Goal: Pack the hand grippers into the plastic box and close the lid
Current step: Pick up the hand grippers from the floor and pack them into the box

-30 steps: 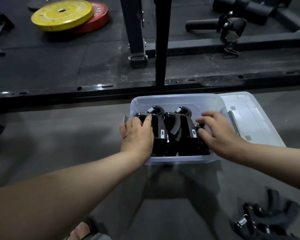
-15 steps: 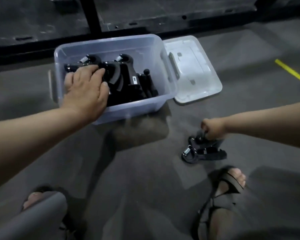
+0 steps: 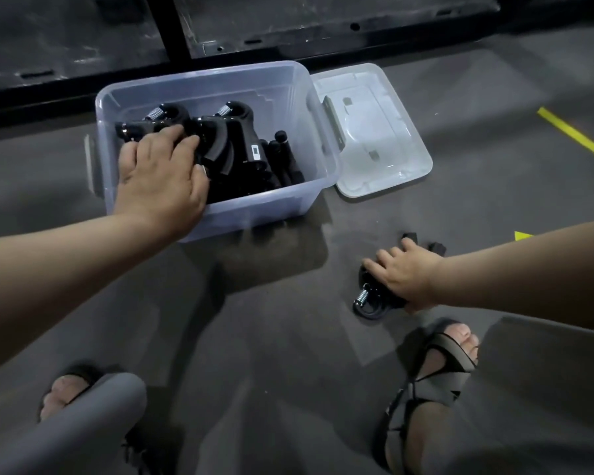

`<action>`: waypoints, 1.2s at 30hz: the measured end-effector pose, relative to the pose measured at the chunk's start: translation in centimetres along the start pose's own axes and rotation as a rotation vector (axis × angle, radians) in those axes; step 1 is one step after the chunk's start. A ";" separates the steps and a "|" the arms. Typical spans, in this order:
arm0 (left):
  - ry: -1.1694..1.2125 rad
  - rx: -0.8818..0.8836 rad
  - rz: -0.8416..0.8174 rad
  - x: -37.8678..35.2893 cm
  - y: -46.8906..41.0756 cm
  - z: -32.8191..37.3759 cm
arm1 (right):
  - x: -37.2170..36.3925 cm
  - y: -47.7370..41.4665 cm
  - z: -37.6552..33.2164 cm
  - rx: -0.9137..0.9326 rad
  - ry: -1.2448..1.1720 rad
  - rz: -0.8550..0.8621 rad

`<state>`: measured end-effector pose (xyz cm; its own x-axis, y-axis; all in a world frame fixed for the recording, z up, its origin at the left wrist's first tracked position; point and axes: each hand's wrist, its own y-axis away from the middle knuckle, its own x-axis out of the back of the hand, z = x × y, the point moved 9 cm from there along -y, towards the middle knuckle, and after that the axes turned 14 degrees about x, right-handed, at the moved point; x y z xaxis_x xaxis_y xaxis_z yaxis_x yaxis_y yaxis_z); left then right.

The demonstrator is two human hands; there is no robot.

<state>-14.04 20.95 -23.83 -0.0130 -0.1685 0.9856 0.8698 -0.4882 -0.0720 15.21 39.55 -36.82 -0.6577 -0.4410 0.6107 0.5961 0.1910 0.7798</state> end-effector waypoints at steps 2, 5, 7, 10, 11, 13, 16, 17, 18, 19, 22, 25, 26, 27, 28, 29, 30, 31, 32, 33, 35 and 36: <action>-0.002 0.001 0.001 0.0 0.0 0.0 | 0.9 -0.4 -0.2 0.015 -0.001 0.066; -0.008 -0.004 0.003 -0.1 0.0 0.0 | 3.4 -0.6 0.7 0.026 -0.216 0.201; -0.011 -0.006 0.007 -0.1 0.0 0.0 | 4.9 -0.7 2.0 0.002 -0.657 0.281; -0.009 -0.004 0.002 -0.1 0.0 0.0 | 5.1 -1.9 2.9 -0.156 -1.455 0.347; -0.005 -0.004 0.002 0.0 0.0 0.0 | 4.8 -2.3 2.9 -0.219 -1.623 0.348; 0.001 -0.004 0.000 0.0 -0.1 0.0 | 3.7 -3.0 2.7 -0.302 -1.707 0.301; 0.006 -0.004 -0.002 -0.1 -0.1 0.0 | 2.2 -3.6 2.5 -0.371 -1.640 0.274; 0.006 -0.005 -0.001 -0.1 -0.1 0.0 | 1.9 -3.7 2.3 -0.389 -1.635 0.280; 0.007 -0.006 -0.002 -0.2 -0.1 0.0 | 1.6 -3.9 2.0 -0.397 -1.615 0.269; 0.008 -0.007 -0.006 -0.2 -0.1 0.0 | 1.4 -4.1 1.6 -0.395 -1.555 0.229; 0.010 -0.005 -0.020 -0.3 -0.2 -0.1 | 1.3 -4.3 0.2 -0.338 -1.243 0.053; 0.022 0.004 -0.021 -0.3 -0.3 -0.2 | 1.5 -4.8 -0.9 -0.331 -1.075 0.011; 0.027 0.011 -0.021 -0.2 -0.3 -0.3 | 2.0 -5.0 -1.2 -0.327 -1.044 0.030; 0.031 0.019 -0.016 -0.1 -0.3 -0.4 | 2.4 -5.2 -1.3 -0.322 -1.020 0.057; 0.034 0.027 -0.010 0.0 -0.4 -0.5 | 2.7 -5.3 -1.4 -0.323 -1.009 0.066; 0.037 0.034 -0.005 0.0 -0.4 -0.6 | 3.3 -5.3 -1.4 -0.316 -1.000 0.061; 0.039 0.042 -0.005 0.0 -0.4 -0.6 | 3.7 -5.1 -1.4 -0.304 -1.000 0.045; 0.039 0.048 -0.005 0.0 -0.4 -0.7 | 4.4 -4.8 -1.4 -0.271 -1.002 0.043; 0.037 0.054 -0.003 -0.1 -0.4 -0.8 | 5.1 -4.7 -1.4 -0.222 -1.015 0.038; 0.034 0.059 -0.002 -0.1 -0.4 -0.8 | 5.7 -4.4 -1.4 -0.171 -1.052 0.039; 0.034 0.069 -0.009 -0.2 -0.4 -0.9 | 6.7 -3.1 -1.8 -0.099 -1.290 0.021; 0.035 0.073 -0.014 -0.2 -0.4 -0.9 | 7.2 -2.4 -2.0 -0.049 -1.416 -0.004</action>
<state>-14.88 20.41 -24.16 -0.0419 -0.1924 0.9804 0.9032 -0.4269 -0.0452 9.99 34.14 -34.54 -0.5408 0.8030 0.2505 0.5891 0.1490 0.7942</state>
